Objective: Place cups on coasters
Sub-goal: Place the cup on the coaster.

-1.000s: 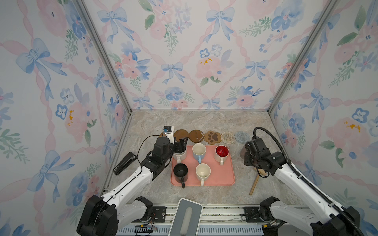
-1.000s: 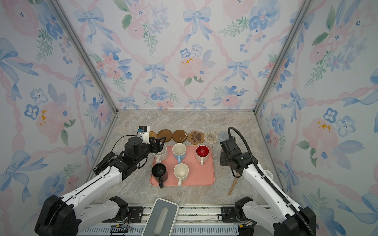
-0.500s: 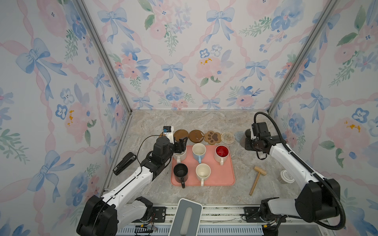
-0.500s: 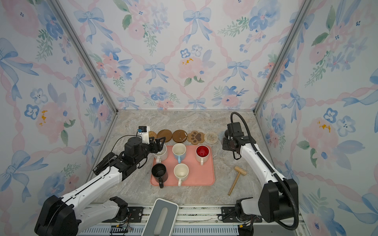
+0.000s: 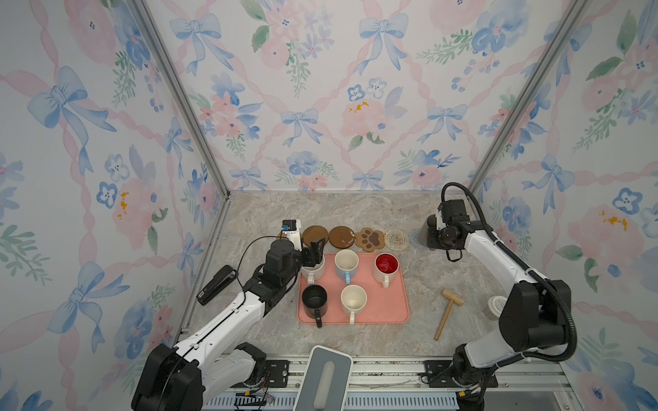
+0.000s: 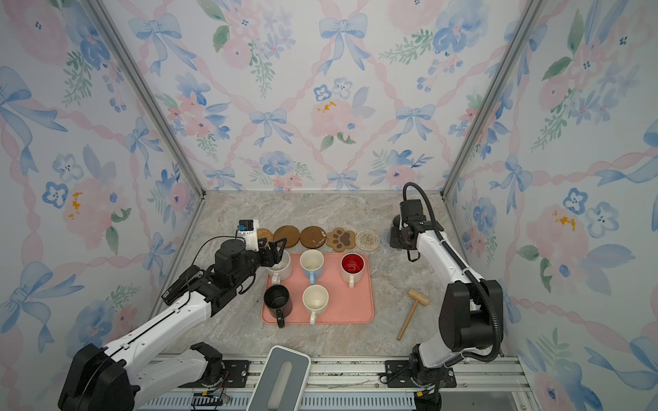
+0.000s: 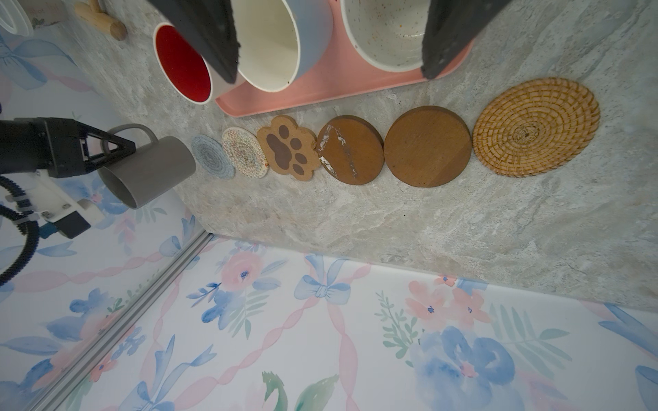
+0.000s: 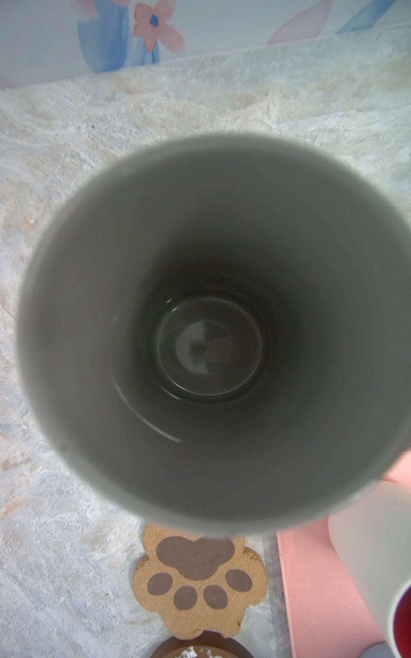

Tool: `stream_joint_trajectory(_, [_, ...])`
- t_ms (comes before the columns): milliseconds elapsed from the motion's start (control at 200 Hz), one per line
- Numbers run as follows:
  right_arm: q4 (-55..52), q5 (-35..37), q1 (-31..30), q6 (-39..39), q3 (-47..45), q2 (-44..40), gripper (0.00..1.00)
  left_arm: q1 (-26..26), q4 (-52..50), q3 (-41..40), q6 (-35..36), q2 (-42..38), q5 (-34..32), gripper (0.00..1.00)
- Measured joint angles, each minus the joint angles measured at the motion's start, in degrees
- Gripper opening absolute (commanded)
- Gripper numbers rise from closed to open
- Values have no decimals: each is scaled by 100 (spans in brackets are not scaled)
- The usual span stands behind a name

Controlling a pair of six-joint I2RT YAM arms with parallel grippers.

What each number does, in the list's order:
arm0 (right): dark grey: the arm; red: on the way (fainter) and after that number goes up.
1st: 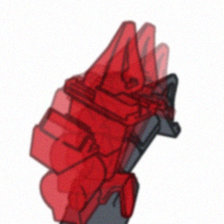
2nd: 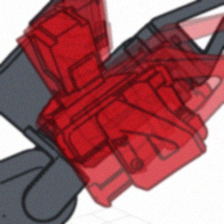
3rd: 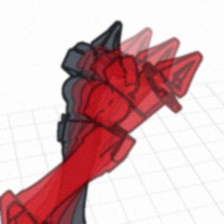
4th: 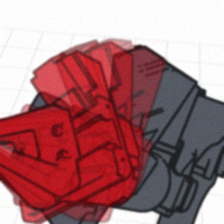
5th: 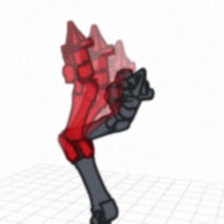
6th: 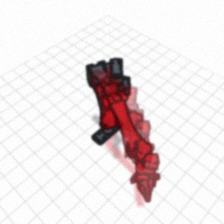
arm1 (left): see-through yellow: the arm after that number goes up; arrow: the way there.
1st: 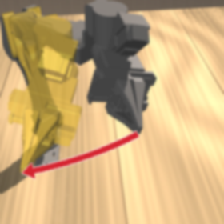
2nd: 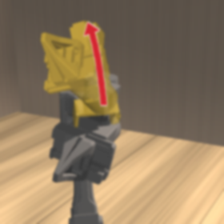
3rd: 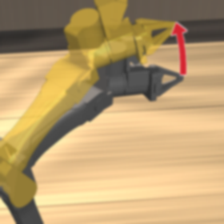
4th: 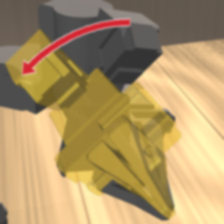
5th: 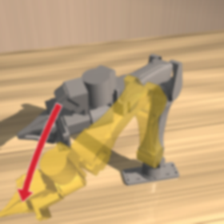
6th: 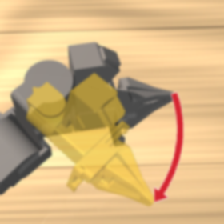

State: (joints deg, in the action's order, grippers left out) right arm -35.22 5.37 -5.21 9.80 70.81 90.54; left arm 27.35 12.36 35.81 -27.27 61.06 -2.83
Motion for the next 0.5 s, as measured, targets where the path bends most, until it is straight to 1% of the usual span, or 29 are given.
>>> stream_joint_trajectory(500, [-4, -44, 59, -157, 699, 861, 0, 0, -2, -4, 0, 2, -42, 77])
